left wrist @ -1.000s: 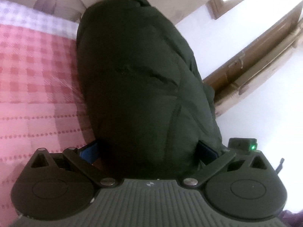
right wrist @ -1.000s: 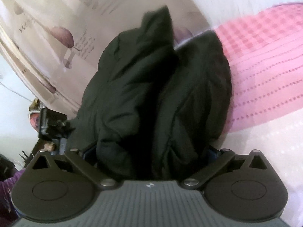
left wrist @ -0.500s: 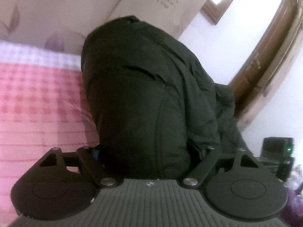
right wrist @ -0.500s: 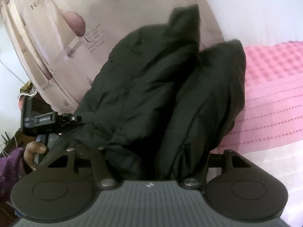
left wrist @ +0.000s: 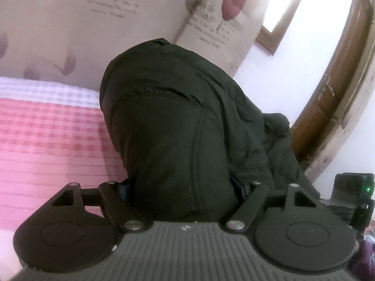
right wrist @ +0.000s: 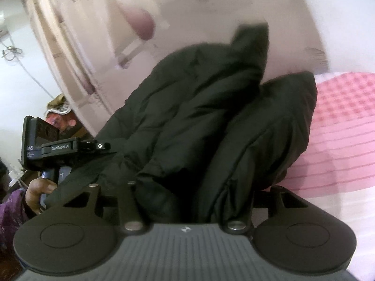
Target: Fold large clothes
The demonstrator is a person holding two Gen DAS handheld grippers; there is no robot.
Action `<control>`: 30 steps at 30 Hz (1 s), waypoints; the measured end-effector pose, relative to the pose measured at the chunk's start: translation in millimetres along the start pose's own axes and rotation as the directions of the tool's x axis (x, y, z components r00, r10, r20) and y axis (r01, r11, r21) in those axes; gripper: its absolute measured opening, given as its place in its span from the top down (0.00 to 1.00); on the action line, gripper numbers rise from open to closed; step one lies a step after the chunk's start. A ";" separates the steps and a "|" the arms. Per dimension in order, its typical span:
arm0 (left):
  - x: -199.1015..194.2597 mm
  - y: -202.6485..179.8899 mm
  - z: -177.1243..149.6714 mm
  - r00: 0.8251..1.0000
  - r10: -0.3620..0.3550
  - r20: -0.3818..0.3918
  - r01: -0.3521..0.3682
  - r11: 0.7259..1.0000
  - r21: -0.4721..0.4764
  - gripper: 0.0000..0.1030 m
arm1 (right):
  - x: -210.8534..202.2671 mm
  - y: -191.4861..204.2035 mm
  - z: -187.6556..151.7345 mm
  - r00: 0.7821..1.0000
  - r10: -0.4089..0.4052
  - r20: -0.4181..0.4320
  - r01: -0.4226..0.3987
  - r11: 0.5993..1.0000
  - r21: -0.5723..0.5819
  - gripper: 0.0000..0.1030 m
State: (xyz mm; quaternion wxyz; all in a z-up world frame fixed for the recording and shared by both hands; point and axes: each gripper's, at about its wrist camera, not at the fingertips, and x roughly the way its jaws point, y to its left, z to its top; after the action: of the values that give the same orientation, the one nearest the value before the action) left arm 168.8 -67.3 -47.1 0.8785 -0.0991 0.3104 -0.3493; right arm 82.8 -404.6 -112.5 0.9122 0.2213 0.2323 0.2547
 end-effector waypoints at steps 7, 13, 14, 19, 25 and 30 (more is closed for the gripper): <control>-57.9 12.4 -9.1 0.998 0.059 0.015 -0.059 0.998 -0.015 0.27 | 8.6 45.3 -9.8 0.999 0.048 -0.019 -0.049 0.998 -0.025 0.50; -86.6 21.7 -17.7 0.996 0.084 0.016 -0.084 0.996 -0.030 0.27 | 13.5 75.0 -21.9 0.997 0.069 -0.038 -0.070 0.997 -0.029 0.50; -89.4 22.5 -18.6 0.996 0.086 0.015 -0.086 0.996 -0.031 0.27 | 14.1 78.7 -23.7 0.997 0.069 -0.040 -0.070 0.997 -0.029 0.50; -102.9 28.1 -27.8 0.996 0.094 0.009 -0.094 0.995 -0.033 0.27 | 15.9 95.5 -34.4 0.996 0.073 -0.054 -0.074 0.997 -0.026 0.50; -109.6 34.0 -35.2 0.995 0.100 0.004 -0.100 0.994 -0.042 0.27 | 21.2 106.6 -42.1 0.995 0.069 -0.077 -0.072 0.997 -0.029 0.50; -103.9 39.4 -41.6 0.994 0.113 -0.002 -0.113 0.993 -0.042 0.27 | 29.3 104.4 -48.7 0.994 0.057 -0.098 -0.059 0.998 -0.021 0.50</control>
State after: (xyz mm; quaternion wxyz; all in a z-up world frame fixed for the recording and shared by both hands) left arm 106.4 33.6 -45.9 0.8947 -0.1000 0.3225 -0.2924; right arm 41.2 -293.5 -105.8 0.8947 0.2044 0.2667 0.2944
